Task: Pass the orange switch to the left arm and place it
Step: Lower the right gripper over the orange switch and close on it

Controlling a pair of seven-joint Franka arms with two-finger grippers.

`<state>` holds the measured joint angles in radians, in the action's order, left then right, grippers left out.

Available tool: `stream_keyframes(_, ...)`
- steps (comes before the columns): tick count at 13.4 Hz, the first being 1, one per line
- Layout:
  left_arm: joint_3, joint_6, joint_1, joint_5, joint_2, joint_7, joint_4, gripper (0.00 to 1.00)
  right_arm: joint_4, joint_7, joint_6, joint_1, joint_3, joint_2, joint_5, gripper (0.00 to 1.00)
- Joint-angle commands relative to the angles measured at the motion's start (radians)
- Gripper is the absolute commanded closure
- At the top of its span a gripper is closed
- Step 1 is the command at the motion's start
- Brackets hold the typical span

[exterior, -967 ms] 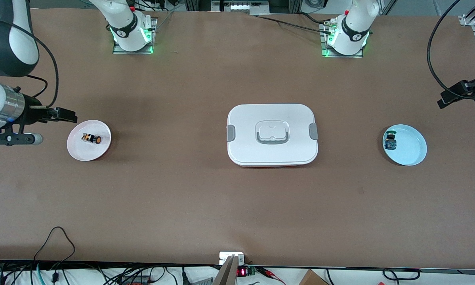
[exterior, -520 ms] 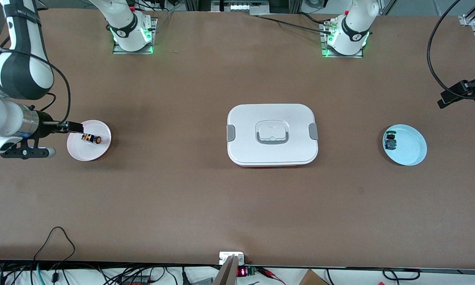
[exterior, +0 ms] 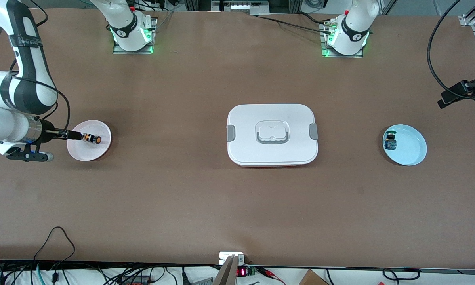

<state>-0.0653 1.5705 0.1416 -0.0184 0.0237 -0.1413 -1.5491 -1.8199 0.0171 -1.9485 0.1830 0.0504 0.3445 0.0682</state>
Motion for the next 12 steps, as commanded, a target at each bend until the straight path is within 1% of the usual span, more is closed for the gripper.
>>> stream_keyframes(1, -0.002, -0.021, 0.003, -0.012, 0.016, 0.002, 0.032, 0.0, -0.06, -0.006, -0.062, -0.007, 0.009, -0.009, 0.008, 0.0)
stream_keyframes(4, -0.002, -0.021, 0.004, -0.012, 0.022, 0.002, 0.032, 0.0, -0.2, -0.002, -0.298, 0.001, -0.003, -0.004, 0.018, 0.0)
stream_keyframes(6, -0.002, -0.021, 0.004, -0.012, 0.022, 0.002, 0.032, 0.0, -0.278, -0.002, -0.397, 0.003, -0.004, -0.001, 0.051, 0.0)
stream_keyframes(11, -0.002, -0.021, 0.004, -0.012, 0.022, 0.002, 0.032, 0.0, -0.323, -0.016, -0.414, 0.001, -0.018, 0.024, 0.055, 0.0)
stream_keyframes(12, -0.002, -0.021, 0.004, -0.012, 0.021, 0.002, 0.032, 0.0, -0.323, -0.016, -0.421, 0.004, -0.03, 0.028, 0.056, 0.0)
